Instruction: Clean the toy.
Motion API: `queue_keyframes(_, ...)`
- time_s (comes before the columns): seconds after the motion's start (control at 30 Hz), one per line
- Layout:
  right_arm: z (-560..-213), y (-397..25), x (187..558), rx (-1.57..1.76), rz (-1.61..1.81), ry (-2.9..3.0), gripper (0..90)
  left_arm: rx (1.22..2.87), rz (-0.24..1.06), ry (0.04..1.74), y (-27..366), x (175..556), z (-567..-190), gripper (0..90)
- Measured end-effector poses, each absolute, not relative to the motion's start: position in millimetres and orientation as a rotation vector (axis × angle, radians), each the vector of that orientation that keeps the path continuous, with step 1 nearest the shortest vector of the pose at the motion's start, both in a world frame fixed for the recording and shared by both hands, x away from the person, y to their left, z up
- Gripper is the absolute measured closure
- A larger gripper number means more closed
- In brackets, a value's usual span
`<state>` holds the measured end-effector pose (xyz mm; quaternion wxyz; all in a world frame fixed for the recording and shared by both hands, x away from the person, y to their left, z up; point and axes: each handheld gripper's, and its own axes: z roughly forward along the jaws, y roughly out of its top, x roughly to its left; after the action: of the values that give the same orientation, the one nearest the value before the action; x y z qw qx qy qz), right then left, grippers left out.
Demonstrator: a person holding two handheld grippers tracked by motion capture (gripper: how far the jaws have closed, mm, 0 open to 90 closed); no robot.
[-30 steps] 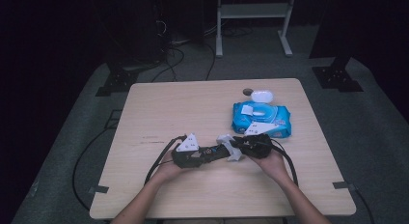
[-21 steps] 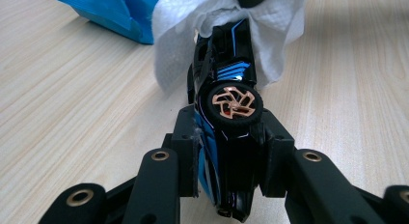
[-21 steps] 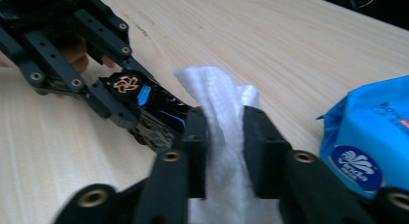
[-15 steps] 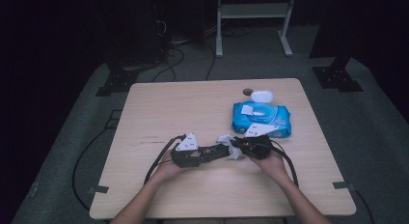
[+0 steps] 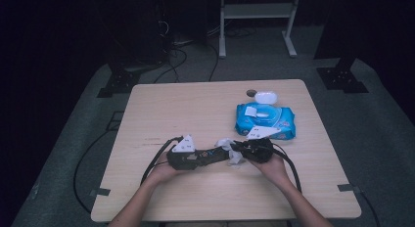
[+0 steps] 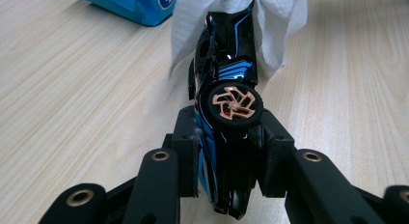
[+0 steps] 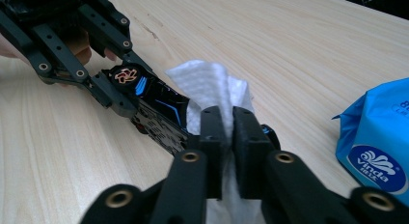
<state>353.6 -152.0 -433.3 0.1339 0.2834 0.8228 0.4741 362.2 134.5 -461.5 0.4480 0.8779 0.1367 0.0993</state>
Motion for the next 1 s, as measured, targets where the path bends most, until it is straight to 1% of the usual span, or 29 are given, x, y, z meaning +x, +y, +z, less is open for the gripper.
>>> queue_keyframes(0.03, -433, -151, 353, 0.814, 1.371, 2.385, 79.1, 2.18, 0.256, 0.335, 133, 362, -461, 65.3)
queue_keyframes(0.1, -432, -150, 352, 0.799, 1.352, 2.39, 73.8, 2.181, 0.258, 0.333, 129, 363, -459, 58.0)
queue_keyframes(0.17, -432, -149, 352, 0.789, 1.349, 2.388, 72.2, 2.182, 0.263, 0.322, 123, 363, -456, 55.0)
queue_keyframes(0.23, -432, -148, 352, 0.795, 1.334, 2.381, 68.9, 2.203, 0.269, 0.324, 116, 365, -455, 47.8)
queue_keyframes(0.27, -433, -148, 353, 0.793, 1.331, 2.38, 68.8, 2.22, 0.28, 0.332, 113, 366, -456, 44.4)
queue_keyframes(0.3, -433, -148, 353, 0.794, 1.337, 2.374, 68.8, 2.223, 0.279, 0.339, 111, 367, -457, 43.8)
queue_keyframes(0.33, -434, -147, 353, 0.793, 1.338, 2.368, 68.9, 2.23, 0.277, 0.337, 111, 368, -457, 44.6)
queue_keyframes(0.37, -434, -147, 353, 0.794, 1.336, 2.367, 69.3, 2.223, 0.268, 0.333, 111, 369, -458, 47.8)
queue_keyframes(0.4, -435, -147, 353, 0.79, 1.339, 2.361, 70.5, 2.228, 0.278, 0.336, 112, 370, -458, 54.8)
queue_keyframes(0.43, -436, -147, 353, 0.782, 1.34, 2.354, 72.4, 2.222, 0.26, 0.345, 113, 371, -458, 58.7)
queue_keyframes(0.53, -435, -148, 352, 0.771, 1.327, 2.351, 81.6, 2.223, 0.229, 0.354, 117, 372, -458, 59.3)
queue_keyframes(0.57, -434, -149, 352, 0.777, 1.325, 2.355, 83.6, 2.225, 0.236, 0.361, 118, 372, -457, 62.6)
queue_keyframes(0.77, -432, -158, 353, 0.821, 1.343, 2.351, 85.6, 2.237, 0.234, 0.354, 119, 370, -455, 62.9)
queue_keyframes(0.8, -431, -161, 353, 0.84, 1.363, 2.353, 85.6, 2.227, 0.224, 0.361, 119, 370, -454, 60.5)
queue_keyframes(0.83, -430, -164, 354, 0.854, 1.379, 2.349, 85.6, 2.23, 0.219, 0.362, 117, 371, -453, 54.8)
queue_keyframes(0.93, -428, -172, 355, 0.897, 1.408, 2.334, 85.7, 2.256, 0.241, 0.362, 106, 373, -447, 42.7)
queue_keyframes(1.0, -428, -177, 356, 0.921, 1.424, 2.328, 85.6, 2.267, 0.238, 0.358, 97, 377, -443, 37.1)
